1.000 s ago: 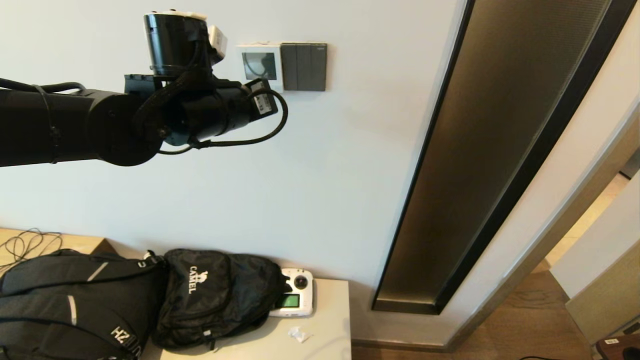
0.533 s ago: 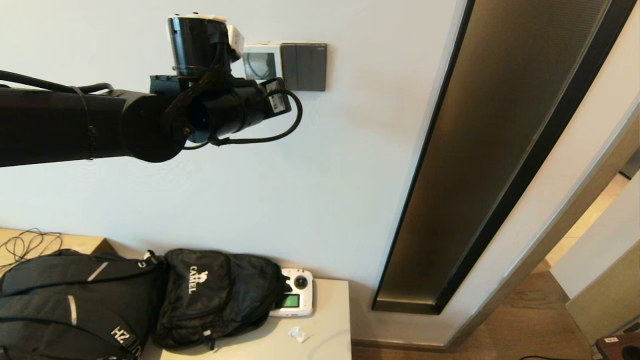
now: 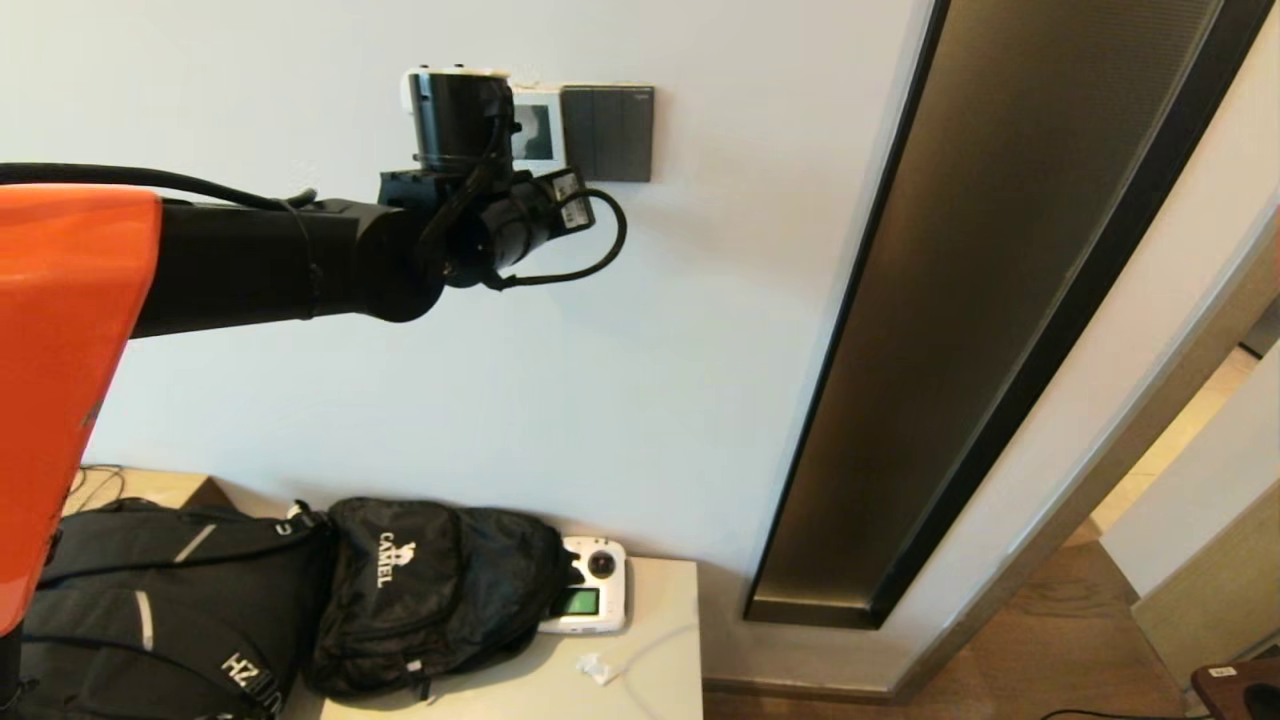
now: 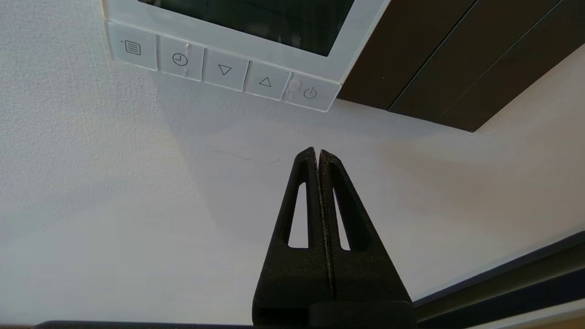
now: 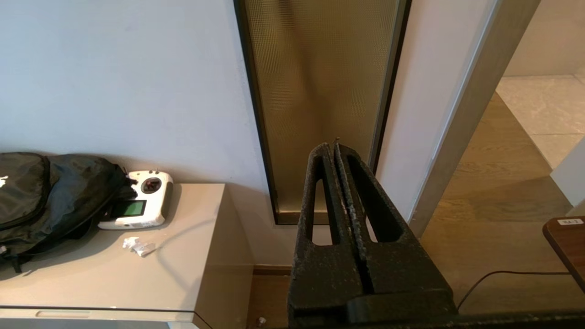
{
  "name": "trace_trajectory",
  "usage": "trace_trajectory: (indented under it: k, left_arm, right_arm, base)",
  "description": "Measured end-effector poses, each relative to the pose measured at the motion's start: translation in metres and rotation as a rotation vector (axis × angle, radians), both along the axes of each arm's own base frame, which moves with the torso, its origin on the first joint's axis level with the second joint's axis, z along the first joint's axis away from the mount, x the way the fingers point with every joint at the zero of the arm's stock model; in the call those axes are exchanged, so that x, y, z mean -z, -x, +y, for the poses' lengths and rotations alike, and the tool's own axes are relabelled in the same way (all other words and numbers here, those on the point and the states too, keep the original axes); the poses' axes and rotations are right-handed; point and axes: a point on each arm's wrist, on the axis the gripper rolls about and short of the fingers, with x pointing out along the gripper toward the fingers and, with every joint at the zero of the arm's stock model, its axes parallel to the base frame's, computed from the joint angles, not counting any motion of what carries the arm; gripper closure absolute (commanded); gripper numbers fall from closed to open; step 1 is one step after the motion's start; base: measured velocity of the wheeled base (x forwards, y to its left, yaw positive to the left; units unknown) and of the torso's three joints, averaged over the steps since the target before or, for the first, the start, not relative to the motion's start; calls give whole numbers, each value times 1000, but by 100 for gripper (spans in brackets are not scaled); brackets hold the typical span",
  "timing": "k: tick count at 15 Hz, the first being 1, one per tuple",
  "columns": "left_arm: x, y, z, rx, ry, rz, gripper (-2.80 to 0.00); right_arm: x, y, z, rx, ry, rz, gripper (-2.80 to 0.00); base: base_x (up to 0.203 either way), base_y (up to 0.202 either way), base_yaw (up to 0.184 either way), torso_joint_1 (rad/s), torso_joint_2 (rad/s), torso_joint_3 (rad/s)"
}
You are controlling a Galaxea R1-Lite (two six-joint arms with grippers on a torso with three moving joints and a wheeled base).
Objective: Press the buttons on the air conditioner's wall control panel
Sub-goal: Turn on the central air conditioner
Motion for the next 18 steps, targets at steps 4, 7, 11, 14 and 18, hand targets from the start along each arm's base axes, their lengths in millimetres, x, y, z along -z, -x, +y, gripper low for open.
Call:
trace_trajectory:
  k: [4,7,11,14,18]
  left_arm:
    - [-3,-1,4,-8,6,-6,0]
    - [-8,1,9,-17,18,-13,0]
    - [-13,2,14,-24,24,-23,0]
    - [-14,1,15,-25,26,-28,0]
    - [-13,0,14,-26,25,-27,0]
  right_arm:
    - [0,0,0,0,0,0,0]
    - [0,0,0,0,0,0,0]
    - [0,0,0,0,0,0,0]
    - [0,0,0,0,0,0,0]
    - [0,0,0,0,0,0,0]
  base:
    - [0,0,0,0,0,0]
    - [0,0,0,0,0,0]
    - [0,0,0,0,0,0]
    - [0,0,0,0,0,0]
    - [0,0,0,0,0,0]
